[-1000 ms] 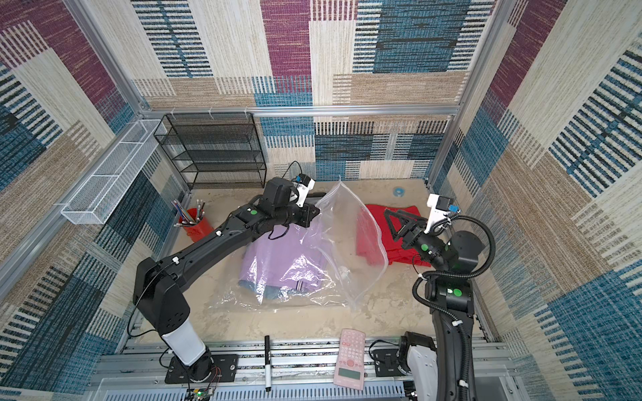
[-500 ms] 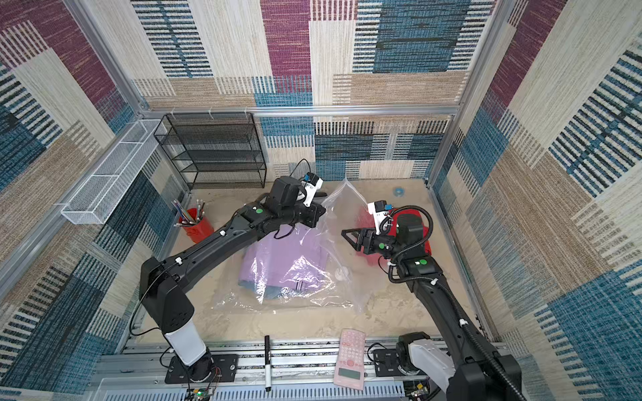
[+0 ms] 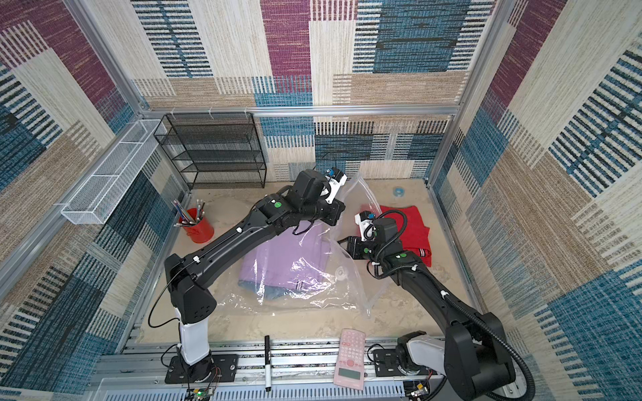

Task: Take the trousers out of the vacuum bag
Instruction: Take out the trousers from the vacuum bag.

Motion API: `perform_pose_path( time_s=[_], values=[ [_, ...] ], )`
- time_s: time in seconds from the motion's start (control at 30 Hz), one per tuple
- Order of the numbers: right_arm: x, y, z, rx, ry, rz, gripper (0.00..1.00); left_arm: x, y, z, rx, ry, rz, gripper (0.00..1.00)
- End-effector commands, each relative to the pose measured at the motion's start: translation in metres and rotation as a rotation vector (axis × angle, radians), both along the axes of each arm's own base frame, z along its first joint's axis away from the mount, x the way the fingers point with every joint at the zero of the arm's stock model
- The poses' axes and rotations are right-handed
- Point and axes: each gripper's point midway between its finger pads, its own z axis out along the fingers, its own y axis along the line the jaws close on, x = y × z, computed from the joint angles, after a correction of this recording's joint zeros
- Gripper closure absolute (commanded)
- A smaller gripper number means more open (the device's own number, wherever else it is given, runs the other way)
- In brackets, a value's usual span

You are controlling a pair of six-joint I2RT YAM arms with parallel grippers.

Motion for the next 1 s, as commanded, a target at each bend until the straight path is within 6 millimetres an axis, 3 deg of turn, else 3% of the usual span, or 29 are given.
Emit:
perform_pose_path(
  time_s=[0.0,0.27,0.47,0.6,0.77,0.97],
  values=[
    [0.006,0.004,-0.01,0.0,-0.006,0.0,0.41,-0.002,-0.005,-0.004,0.033,0.008,0.012,1.0],
    [0.015,0.013,-0.042,0.056,0.047,-0.011,0.3,-0.008,-0.027,0.004,0.073,-0.032,-0.006,1.0],
    [0.019,0.032,-0.062,0.15,0.104,0.06,0.29,-0.013,-0.038,0.004,0.072,-0.029,-0.029,1.0],
    [0.027,0.034,-0.071,0.156,0.114,0.05,0.29,-0.017,-0.042,0.006,0.067,-0.029,-0.041,1.0],
    [0.035,0.017,-0.073,0.072,0.106,-0.022,0.31,-0.017,-0.035,0.01,0.083,-0.051,-0.029,1.0],
    [0.034,-0.033,-0.059,0.04,0.068,-0.171,0.33,-0.018,-0.034,0.018,0.08,-0.064,-0.031,1.0]
  ],
)
